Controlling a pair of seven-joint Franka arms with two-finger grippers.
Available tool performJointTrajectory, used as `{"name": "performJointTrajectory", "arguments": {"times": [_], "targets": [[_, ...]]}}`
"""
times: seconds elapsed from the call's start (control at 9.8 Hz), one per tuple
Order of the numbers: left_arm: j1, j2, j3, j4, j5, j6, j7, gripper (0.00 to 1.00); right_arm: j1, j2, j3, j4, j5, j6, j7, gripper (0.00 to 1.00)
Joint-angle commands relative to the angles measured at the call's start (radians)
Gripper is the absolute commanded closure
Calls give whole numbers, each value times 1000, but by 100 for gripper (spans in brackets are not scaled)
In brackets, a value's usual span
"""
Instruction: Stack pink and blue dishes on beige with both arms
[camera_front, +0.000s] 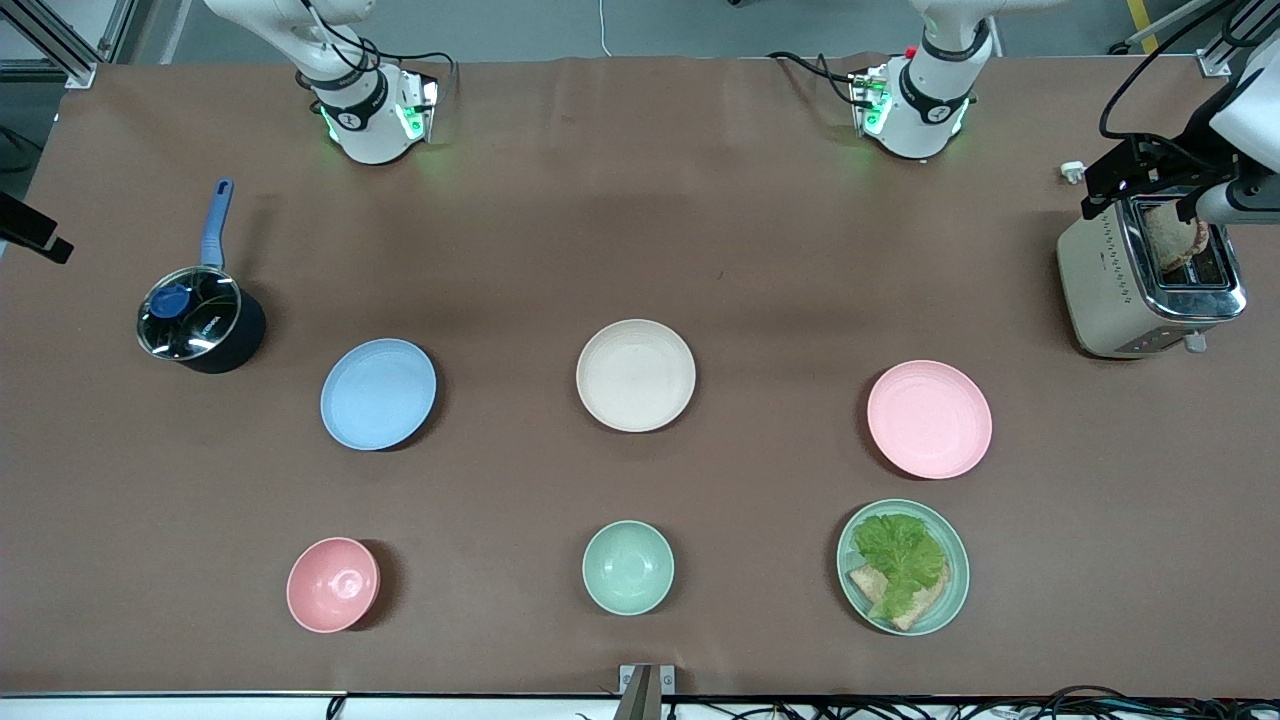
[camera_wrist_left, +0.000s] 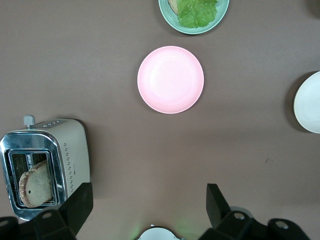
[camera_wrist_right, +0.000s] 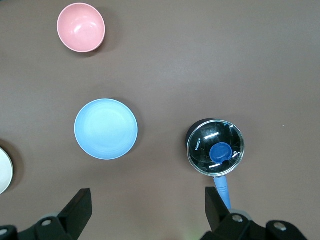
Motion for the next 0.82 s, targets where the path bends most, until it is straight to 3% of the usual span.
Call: {"name": "performJointTrajectory", "arguments": {"times": [0.0,0.51,0.71], "targets": [[3,22,-4,0,22,-20,10,0,-10,-19,2,-16,16,-4,-12,0],[0,99,-6,26,61,-13,-4,0,-3,-14,4,-18,4,-4,-21,0],[11,135,-9,-90,60,133,-6,0,-10,46,2,-33,10,-4,-174,0]]}}
